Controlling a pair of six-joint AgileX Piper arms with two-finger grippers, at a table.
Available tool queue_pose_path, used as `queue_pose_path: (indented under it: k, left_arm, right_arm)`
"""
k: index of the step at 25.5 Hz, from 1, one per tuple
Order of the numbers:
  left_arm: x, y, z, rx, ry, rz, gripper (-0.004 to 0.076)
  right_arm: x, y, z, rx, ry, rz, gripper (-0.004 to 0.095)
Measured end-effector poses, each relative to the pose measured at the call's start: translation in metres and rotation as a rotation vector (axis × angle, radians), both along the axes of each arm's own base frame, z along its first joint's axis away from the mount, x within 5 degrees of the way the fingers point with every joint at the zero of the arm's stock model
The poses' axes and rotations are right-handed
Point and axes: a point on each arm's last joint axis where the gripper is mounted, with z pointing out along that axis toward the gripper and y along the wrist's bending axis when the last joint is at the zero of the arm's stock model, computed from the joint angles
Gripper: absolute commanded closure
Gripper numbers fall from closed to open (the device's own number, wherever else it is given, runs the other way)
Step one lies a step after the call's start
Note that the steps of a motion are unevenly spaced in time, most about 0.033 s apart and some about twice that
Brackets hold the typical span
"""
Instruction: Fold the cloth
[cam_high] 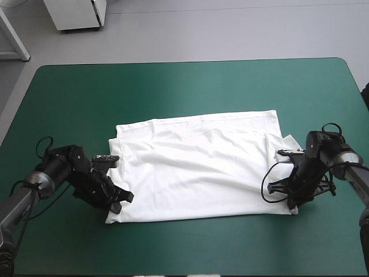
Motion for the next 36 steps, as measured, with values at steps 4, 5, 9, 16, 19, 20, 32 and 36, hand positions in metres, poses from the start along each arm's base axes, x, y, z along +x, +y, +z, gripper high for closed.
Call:
queue_pose_path:
  k: [4,5,9,16,19,20,32,36]
  left_arm:
    - [0.004,-0.001,0.015,-0.01,0.003,-0.023,0.0733]
    - [0.004,-0.002,0.02,-0.013,-0.008,-0.027,0.0733]
    - [0.009,-0.003,0.05,-0.03,-0.112,-0.029,0.0733]
    - [0.003,-0.002,0.093,-0.056,-0.258,-0.002,0.0733]
    - [0.002,-0.002,0.112,-0.068,-0.322,0.004,0.0733]
    - [0.002,-0.002,0.119,-0.071,-0.344,0.005,0.0733]
    - [0.007,0.007,0.171,0.006,-0.526,0.028,0.0733]
    - [0.015,0.006,0.164,0.012,-0.493,0.026,0.0733]
  right_arm:
    - [-0.003,0.0,0.01,0.003,-0.017,0.004,0.0927]
    - [-0.003,0.0,0.015,0.002,-0.033,0.005,0.0927]
    - [-0.003,0.0,0.041,0.001,-0.125,-0.003,0.0927]
    - [0.007,0.0,0.086,0.011,-0.283,-0.022,0.0927]
    - [0.012,0.0,0.105,0.016,-0.351,-0.029,0.0927]
    - [0.014,0.0,0.11,0.015,-0.367,-0.029,0.0927]
    - [0.025,-0.003,0.178,-0.007,-0.595,-0.044,0.0927]
    - [0.04,-0.002,0.177,-0.004,-0.584,-0.051,0.0927]
